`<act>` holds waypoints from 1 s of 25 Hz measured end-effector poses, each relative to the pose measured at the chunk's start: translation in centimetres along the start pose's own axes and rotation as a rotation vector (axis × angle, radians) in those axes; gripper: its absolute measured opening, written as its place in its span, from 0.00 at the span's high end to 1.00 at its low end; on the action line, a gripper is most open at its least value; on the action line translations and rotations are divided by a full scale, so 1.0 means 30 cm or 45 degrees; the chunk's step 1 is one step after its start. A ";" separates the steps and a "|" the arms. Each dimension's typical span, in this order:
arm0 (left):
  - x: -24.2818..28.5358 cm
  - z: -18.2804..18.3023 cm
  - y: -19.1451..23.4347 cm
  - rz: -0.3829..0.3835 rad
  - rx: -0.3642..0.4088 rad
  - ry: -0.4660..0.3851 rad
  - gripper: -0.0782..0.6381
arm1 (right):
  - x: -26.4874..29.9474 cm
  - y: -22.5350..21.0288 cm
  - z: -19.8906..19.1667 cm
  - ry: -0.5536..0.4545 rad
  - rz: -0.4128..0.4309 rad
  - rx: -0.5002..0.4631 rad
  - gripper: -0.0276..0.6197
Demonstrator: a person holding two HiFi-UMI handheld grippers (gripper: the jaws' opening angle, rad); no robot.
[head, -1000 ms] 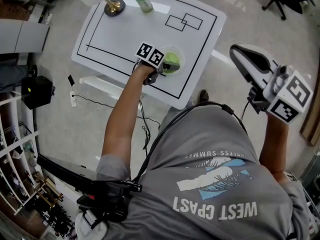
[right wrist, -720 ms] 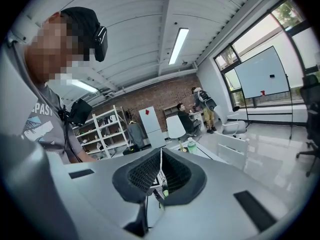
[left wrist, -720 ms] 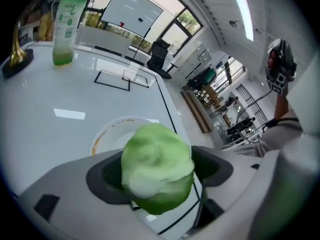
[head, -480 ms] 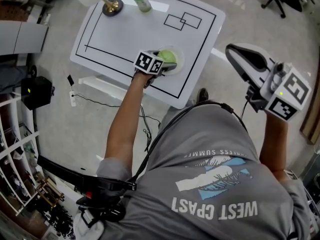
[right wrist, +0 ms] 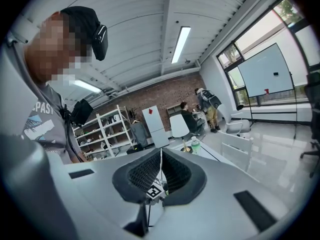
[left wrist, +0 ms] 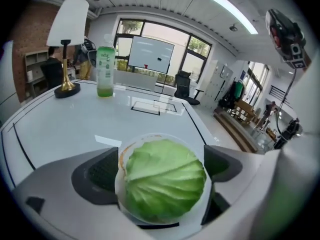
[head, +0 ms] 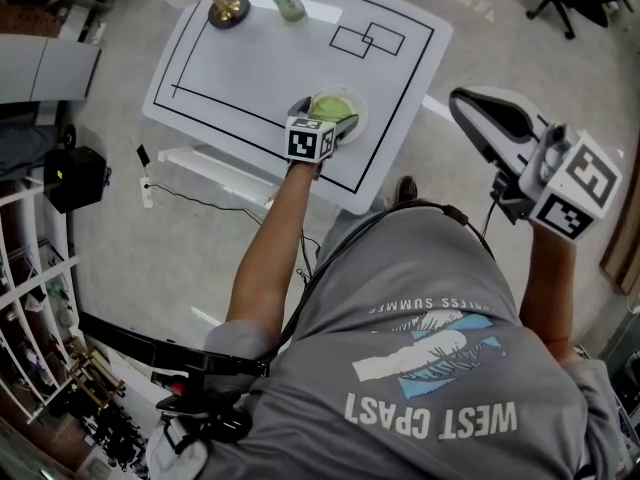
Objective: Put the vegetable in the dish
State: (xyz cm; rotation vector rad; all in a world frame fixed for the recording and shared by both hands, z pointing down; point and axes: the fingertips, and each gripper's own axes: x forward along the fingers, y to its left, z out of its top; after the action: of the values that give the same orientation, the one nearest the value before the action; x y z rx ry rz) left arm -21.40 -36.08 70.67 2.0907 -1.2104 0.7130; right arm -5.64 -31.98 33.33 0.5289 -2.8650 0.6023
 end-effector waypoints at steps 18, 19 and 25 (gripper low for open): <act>-0.445 0.370 -0.055 0.272 -0.061 -0.570 0.17 | -0.171 0.050 -0.005 -0.071 0.115 -0.054 0.95; -0.483 0.399 -0.070 0.273 -0.056 -0.613 0.17 | -0.175 0.050 -0.005 -0.075 0.123 -0.064 0.95; -0.728 0.545 -0.257 0.259 0.109 -0.781 0.43 | -0.227 0.073 -0.003 -0.095 0.175 -0.125 0.95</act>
State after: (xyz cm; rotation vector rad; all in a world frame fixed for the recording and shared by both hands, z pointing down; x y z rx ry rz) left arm -21.71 -32.80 42.51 2.3666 -1.7616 0.1995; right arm -0.16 -27.97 31.04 0.3486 -3.0018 0.4676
